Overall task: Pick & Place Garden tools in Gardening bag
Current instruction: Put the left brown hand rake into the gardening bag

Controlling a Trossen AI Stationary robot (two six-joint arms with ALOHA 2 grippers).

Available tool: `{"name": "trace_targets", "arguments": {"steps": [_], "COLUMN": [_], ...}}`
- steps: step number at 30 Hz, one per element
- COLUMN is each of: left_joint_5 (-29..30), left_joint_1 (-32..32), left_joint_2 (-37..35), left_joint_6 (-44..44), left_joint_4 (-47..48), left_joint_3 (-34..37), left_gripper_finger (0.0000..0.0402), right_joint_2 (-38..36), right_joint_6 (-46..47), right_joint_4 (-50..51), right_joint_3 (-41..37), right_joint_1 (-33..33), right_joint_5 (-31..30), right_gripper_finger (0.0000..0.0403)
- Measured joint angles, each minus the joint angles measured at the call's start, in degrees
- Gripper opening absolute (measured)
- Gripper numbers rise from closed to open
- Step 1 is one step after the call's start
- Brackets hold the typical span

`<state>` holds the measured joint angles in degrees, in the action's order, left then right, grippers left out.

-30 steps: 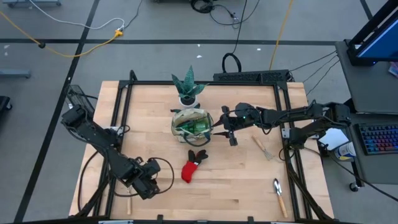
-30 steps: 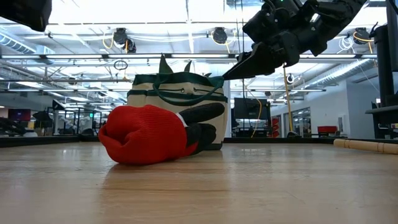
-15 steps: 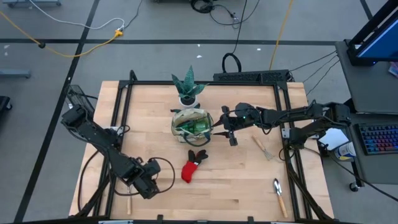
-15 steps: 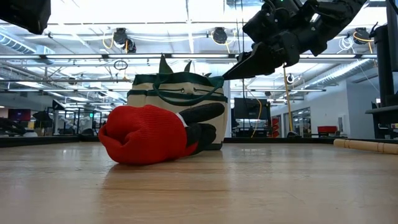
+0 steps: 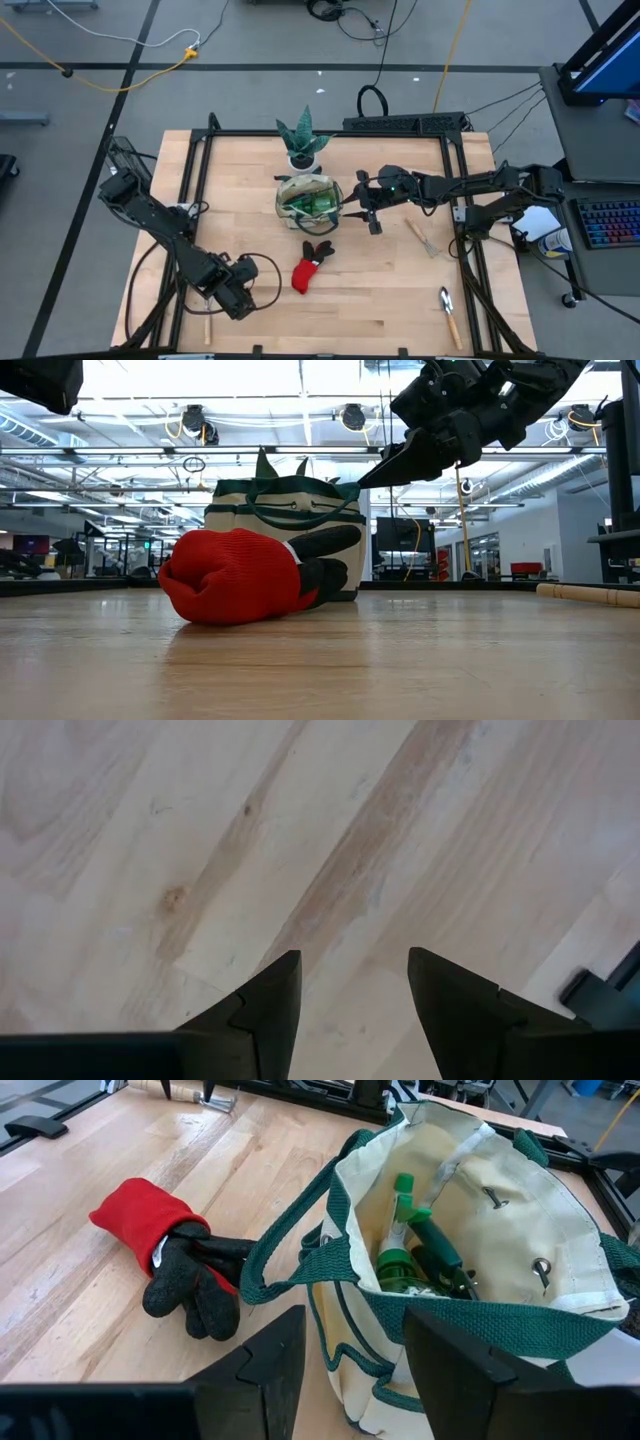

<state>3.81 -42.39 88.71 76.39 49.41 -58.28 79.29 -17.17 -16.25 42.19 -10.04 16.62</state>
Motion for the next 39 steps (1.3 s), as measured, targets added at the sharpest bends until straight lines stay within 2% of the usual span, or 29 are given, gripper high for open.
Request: {"name": "trace_targets", "arguments": {"steps": [14, 25, 36, 39], "left_joint_5": [-1.26, -7.17, -8.98, -11.18], "left_joint_1": [0.0, 0.0, 0.0, 0.0], "left_joint_2": [-0.02, -0.02, -0.02, -0.02], "left_joint_6": [1.8, 2.44, 6.1, 8.74], "left_joint_4": [-0.02, -0.03, -0.3, -0.65], "left_joint_3": [0.0, 0.0, 0.0, 0.0], "left_gripper_finger": [0.0191, 0.0191, 0.0191, 0.0191], "right_joint_2": [0.0, 0.0, -0.02, -0.02], "right_joint_6": [0.0, 0.0, -0.01, 0.0], "right_joint_4": [0.0, -0.09, -4.75, -7.89], "right_joint_3": [0.0, 0.0, 0.02, 0.02], "right_joint_1": [0.01, 0.01, 0.01, 0.01], "right_joint_5": [0.01, 0.01, 0.02, 0.01], "right_gripper_finger": [0.016, 0.016, 0.016, 0.016]}}
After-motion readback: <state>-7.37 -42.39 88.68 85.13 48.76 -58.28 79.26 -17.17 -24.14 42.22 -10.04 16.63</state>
